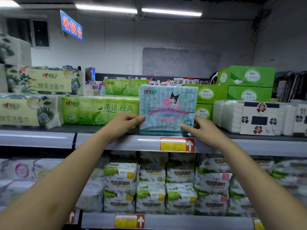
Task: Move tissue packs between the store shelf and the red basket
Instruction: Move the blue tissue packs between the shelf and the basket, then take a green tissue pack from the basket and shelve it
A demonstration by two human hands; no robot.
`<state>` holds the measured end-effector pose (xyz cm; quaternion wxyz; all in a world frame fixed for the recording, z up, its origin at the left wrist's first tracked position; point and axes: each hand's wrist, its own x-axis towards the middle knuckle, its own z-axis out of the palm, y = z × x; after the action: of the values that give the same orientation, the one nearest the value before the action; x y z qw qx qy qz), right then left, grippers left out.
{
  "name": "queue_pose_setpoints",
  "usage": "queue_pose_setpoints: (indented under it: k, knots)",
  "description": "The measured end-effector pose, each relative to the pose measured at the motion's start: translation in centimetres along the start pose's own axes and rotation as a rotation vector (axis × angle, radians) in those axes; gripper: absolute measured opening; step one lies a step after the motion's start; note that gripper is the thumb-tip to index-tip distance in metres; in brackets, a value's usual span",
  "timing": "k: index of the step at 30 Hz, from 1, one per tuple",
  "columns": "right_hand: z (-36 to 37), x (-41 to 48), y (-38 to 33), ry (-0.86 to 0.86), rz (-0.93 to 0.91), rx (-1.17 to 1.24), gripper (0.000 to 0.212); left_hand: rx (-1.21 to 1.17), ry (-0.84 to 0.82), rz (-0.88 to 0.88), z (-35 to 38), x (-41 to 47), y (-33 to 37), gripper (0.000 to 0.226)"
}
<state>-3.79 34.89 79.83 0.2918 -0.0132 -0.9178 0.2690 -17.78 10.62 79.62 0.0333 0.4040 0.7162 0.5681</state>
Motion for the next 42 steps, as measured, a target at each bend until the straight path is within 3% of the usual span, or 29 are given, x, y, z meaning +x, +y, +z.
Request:
queue_pose_setpoints:
  k: [7,11,18,21,24,26,42]
  knots:
    - [-0.1,0.0,0.5,0.020,0.015,-0.045,0.042,0.059,0.026,-0.019,0.6,-0.9,1.3,0.021]
    - [0.3,-0.4,1.0,0.245,0.057,-0.055,0.063,0.028,0.333,0.099,0.1,-2.2,1.6,0.021]
    - [1.2,-3.4,-0.8,0.438,-0.059,0.118,0.038,-0.069,0.458,0.133,-1.0,-5.3,1.3,0.012]
    - [1.7,-4.4,-1.8,0.411,0.004,0.324,0.025,-0.087,0.474,0.099,-0.4,-6.6,1.4,0.012]
    - [2.7,-5.5,-2.5,0.372,0.177,0.783,0.011,-0.148,0.513,0.058,0.6,-8.6,1.1,0.015]
    - [3.1,-6.5,-2.6,0.362,0.252,0.928,0.012,-0.206,0.551,0.024,1.0,-10.1,0.5,0.016]
    - [1.5,-12.0,0.6,0.366,0.355,1.004,0.019,-0.280,0.549,-0.128,4.4,-13.5,-1.4,0.020]
